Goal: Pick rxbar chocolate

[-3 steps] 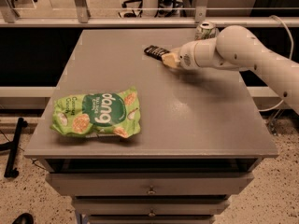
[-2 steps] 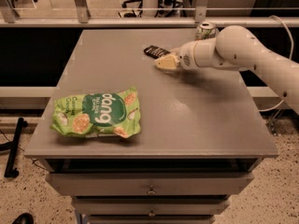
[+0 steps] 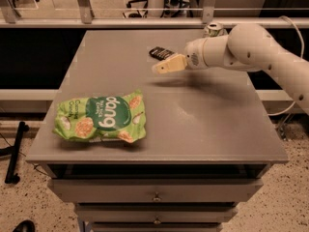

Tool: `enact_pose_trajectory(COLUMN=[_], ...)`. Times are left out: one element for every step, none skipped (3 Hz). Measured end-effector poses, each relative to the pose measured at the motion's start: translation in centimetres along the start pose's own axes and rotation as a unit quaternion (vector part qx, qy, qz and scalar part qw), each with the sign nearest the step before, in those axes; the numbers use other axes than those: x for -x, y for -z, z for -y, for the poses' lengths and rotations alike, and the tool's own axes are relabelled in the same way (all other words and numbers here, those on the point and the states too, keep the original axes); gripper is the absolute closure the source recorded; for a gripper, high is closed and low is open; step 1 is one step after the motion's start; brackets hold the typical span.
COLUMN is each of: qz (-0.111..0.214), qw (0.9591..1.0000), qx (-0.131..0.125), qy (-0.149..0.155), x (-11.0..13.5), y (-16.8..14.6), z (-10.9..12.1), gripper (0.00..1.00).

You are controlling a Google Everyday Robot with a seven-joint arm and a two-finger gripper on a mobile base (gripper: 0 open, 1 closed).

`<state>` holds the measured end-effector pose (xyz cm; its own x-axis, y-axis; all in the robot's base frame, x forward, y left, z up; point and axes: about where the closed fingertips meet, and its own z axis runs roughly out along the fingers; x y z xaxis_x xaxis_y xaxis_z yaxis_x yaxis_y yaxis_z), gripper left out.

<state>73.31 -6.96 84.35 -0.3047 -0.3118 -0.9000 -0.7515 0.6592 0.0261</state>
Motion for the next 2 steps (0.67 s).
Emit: enact_pose_trajectory(qz=[0.076,0.117], qw=[0.9935,0.9806], qx=[0.057,0.096], qy=[0.063,0.125], x=[6.3,9.3], y=[4.3,6.4], z=[-3.2,-5.4], gripper=[0.00,0.00])
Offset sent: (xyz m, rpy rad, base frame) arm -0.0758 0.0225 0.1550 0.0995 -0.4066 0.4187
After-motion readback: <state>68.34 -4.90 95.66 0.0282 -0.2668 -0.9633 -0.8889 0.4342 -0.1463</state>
